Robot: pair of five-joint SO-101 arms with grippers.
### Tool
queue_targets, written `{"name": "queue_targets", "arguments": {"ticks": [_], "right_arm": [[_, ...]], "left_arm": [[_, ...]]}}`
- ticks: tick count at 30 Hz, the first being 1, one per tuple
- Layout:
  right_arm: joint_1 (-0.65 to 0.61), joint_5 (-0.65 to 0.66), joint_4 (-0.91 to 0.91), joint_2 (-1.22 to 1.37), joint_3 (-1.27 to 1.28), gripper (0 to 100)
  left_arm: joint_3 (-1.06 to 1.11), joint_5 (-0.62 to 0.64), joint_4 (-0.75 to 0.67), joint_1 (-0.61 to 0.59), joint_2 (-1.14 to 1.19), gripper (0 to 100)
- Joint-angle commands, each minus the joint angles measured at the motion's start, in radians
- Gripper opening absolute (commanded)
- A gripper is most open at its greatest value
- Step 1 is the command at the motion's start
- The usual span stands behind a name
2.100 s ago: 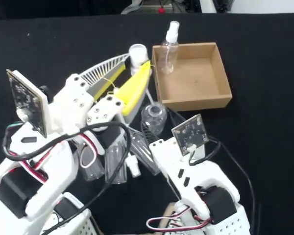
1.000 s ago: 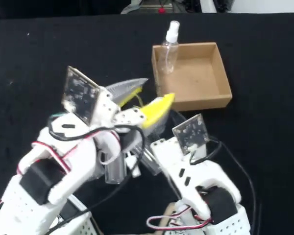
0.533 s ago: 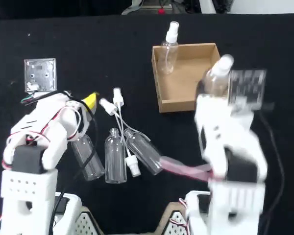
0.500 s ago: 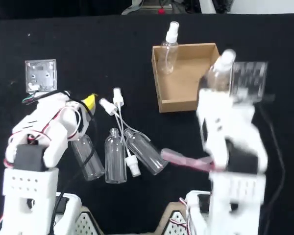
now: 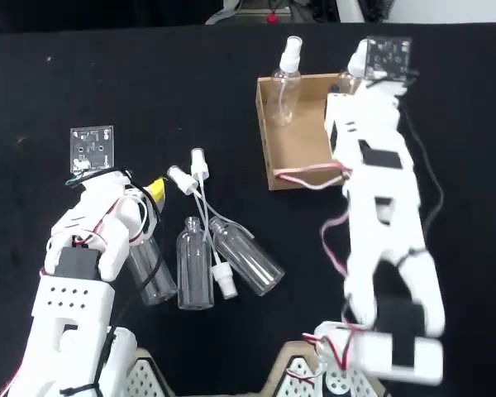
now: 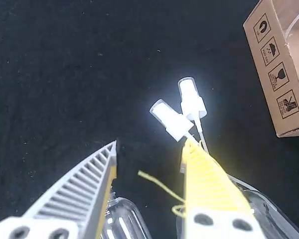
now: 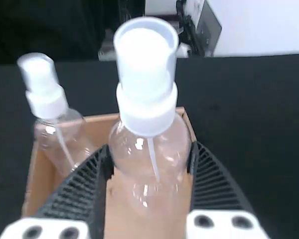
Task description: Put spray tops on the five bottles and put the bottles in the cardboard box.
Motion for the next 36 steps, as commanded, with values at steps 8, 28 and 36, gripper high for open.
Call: {"name": "queue_targets", "arguments": {"ticks": [8,28,36], "right_arm": [[-0.055,-0.101,-0.232,0.3,-0.197,13.3],[-0.095,-0.101,-0.408,0.467,-0.237,13.3],[-0.091,-0.101,-0.399,0.521,-0.285,13.3]], "left_arm": [[-0.007,0.0,-0.025,0.01,-0.011,21],[-0.005,0.0,-0.018,0.01,-0.011,21],[-0.005,0.0,-0.018,0.007,-0.011,21]]}}
